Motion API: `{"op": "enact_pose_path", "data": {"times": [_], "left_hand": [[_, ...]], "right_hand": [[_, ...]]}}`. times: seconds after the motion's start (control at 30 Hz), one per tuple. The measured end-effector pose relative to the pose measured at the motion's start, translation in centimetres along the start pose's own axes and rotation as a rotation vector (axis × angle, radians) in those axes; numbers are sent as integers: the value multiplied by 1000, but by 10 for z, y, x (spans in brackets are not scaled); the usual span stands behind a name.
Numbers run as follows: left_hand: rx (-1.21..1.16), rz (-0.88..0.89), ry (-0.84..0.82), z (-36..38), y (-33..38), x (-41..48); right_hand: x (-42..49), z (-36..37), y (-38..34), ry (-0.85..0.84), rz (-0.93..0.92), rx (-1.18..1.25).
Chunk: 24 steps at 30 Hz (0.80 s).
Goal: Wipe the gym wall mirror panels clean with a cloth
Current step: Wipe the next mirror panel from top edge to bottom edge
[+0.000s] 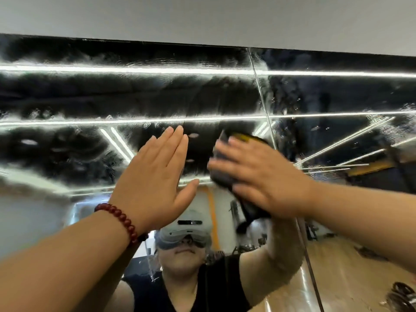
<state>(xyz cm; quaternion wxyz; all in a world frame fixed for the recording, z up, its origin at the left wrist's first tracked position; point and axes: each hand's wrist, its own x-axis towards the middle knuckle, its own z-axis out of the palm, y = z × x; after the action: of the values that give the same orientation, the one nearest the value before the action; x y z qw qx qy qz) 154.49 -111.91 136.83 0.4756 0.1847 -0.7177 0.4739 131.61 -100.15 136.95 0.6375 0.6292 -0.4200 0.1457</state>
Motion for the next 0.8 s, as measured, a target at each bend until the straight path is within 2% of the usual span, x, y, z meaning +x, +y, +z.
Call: {"op": "enact_pose_path", "data": {"times": [0.07, 0.1, 0.13, 0.27, 0.33, 0.4, 0.47, 0.57, 0.63, 0.67, 0.8], "left_hand": [[13, -5, 9, -1, 1, 0], [17, -2, 5, -2, 2, 0], [19, 2, 2, -2, 2, -1], [30, 81, 31, -5, 6, -4], [12, 89, 37, -4, 5, -9], [-20, 54, 42, -5, 3, -18], [-38, 34, 23, -5, -2, -28], [-14, 28, -4, -8, -14, -50], [3, 29, -34, -11, -22, -64], [13, 17, -45, -13, -28, -71], [57, -29, -88, -20, -49, -85]], "right_hand": [[-21, -7, -4, -104, -135, 1], [-18, -11, 5, -131, -136, 3], [-5, -16, 20, -118, -77, 6], [56, -28, 78, 24, 477, 34], [59, -22, 74, 72, 579, 25], [43, -13, 49, 103, 507, 5], [12, -4, 5, 89, 319, 17], [-32, 8, -68, -78, -10, 22], [-23, 2, -71, -146, -64, 64], [-5, -2, -61, -121, -9, 64], [71, -21, 2, -31, 569, 45]]}}
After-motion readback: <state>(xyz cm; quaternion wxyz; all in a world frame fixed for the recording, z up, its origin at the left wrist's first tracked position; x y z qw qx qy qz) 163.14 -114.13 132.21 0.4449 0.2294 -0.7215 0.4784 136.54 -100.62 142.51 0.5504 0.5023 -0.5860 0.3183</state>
